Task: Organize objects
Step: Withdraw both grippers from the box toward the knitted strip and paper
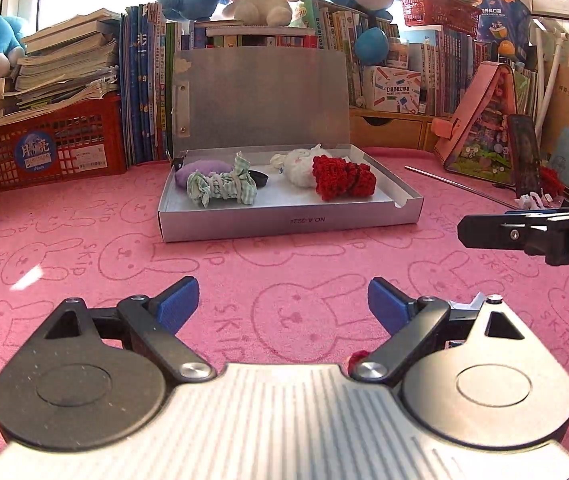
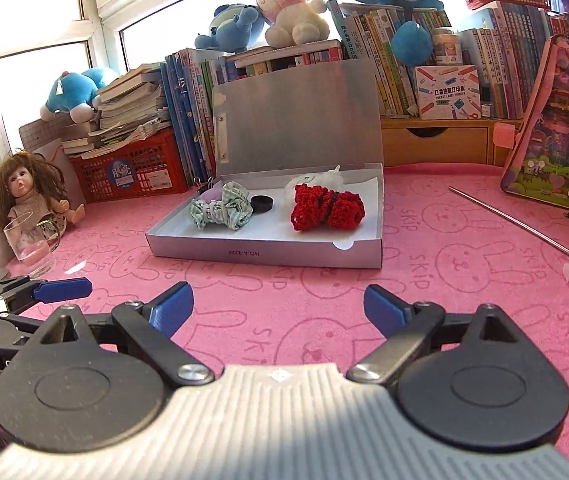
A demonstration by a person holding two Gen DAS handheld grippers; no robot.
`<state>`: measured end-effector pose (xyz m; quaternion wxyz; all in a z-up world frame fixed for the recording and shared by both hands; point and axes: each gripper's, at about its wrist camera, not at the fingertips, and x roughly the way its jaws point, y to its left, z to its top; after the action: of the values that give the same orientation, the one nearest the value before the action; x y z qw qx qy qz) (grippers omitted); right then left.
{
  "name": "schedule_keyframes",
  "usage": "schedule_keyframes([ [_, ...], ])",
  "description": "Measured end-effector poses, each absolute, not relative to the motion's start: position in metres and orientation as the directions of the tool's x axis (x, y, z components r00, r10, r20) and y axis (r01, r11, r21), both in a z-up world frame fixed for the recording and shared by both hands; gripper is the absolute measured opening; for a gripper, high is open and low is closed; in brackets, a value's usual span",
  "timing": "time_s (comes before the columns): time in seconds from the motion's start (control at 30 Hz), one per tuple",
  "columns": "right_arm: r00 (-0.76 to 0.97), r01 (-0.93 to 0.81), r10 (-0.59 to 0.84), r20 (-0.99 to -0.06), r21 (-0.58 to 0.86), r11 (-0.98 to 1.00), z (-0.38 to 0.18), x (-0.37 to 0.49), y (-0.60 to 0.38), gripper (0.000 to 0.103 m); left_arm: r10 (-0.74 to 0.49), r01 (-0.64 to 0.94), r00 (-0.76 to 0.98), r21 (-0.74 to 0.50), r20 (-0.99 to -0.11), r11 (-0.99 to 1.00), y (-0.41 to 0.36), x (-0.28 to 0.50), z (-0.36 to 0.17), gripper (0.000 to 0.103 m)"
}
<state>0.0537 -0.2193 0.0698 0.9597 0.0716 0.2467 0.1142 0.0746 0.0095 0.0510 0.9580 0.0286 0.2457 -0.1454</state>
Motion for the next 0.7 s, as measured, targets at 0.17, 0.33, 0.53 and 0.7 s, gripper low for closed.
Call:
schedule_keyframes([
  [0.17,0.855,-0.181,0.254,-0.453,0.2,0.963,0.065,0.031,-0.217,0.097,-0.282,0.308,0.828,-0.027,-0.485,0.951,0.01,0.055,0.043,0.094],
  [0.33,0.859,-0.182,0.231,-0.458,0.149,0.972,0.057,0.021,-0.21,0.098,-0.303,0.334,0.817,-0.026,-0.49,0.942,0.007,0.04,0.036,0.094],
  [0.53,0.86,-0.142,0.175,-0.479,0.104,0.984,0.048,0.022,-0.208,0.098,-0.316,0.35,0.81,-0.025,-0.493,0.937,0.003,0.03,0.032,0.094],
  [0.7,0.834,-0.138,0.163,-0.526,0.088,0.987,0.038,0.027,-0.211,0.094,-0.342,0.383,0.796,-0.022,-0.5,0.923,-0.005,0.025,0.028,0.094],
])
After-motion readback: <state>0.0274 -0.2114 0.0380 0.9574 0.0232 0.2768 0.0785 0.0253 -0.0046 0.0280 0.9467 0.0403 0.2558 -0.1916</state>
